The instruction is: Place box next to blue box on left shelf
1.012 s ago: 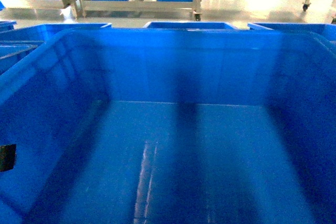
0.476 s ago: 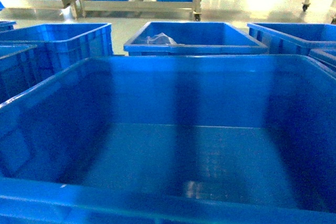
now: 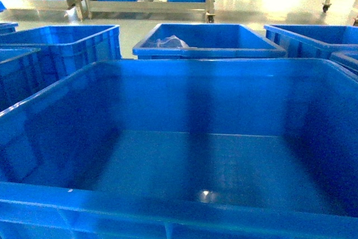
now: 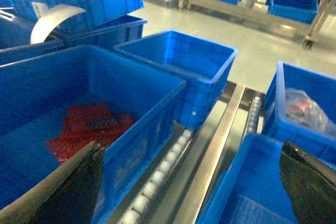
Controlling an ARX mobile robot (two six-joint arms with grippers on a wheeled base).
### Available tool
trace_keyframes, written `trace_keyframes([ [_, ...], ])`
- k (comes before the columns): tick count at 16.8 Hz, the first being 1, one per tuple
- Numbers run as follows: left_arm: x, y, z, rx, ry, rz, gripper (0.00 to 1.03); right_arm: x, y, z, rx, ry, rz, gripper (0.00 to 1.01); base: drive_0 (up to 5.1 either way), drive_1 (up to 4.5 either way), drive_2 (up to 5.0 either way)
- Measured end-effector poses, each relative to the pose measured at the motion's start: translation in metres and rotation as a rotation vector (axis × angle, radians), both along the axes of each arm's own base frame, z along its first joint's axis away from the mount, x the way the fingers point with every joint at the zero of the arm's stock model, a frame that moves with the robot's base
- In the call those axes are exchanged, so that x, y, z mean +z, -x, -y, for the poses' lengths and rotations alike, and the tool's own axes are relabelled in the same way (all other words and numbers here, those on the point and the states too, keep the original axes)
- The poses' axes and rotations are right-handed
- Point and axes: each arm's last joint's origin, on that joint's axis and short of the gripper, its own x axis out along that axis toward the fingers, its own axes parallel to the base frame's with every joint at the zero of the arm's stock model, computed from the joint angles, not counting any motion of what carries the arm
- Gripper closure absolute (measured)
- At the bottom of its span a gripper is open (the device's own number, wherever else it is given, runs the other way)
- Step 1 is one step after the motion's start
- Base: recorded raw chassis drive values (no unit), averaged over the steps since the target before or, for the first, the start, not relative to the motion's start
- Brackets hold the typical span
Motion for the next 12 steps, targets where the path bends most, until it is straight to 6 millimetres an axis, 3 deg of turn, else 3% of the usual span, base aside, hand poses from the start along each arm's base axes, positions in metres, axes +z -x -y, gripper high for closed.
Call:
trace_keyframes([
  [8, -0.007, 0.005, 0.003, 0.011, -0.087, -0.042, 0.06, 0.008, 0.003, 0.001, -0.047, 0.086, 0.094, 0.03, 0.0, 0.0, 0.0],
  [9, -0.011, 0.006, -0.005, -0.13, -0.055, 0.059, 0.16, 0.007, 0.001, 0.0, -0.026, 0.067, 0.157, 0.06, 0.0, 0.0, 0.0],
  [10, -0.025, 0.015, -0.016, -0.261, -0.078, 0.118, 0.28, -0.003, 0.006, 0.009, 0.051, 0.035, 0.304, 0.18, 0.0, 0.0, 0.0],
  [12, -0.046, 0.025, -0.026, -0.404, -0.115, 0.132, 0.53, -0.029, 0.018, 0.028, 0.079, 0.076, 0.433, 0.44, 0.0, 0.0, 0.0],
])
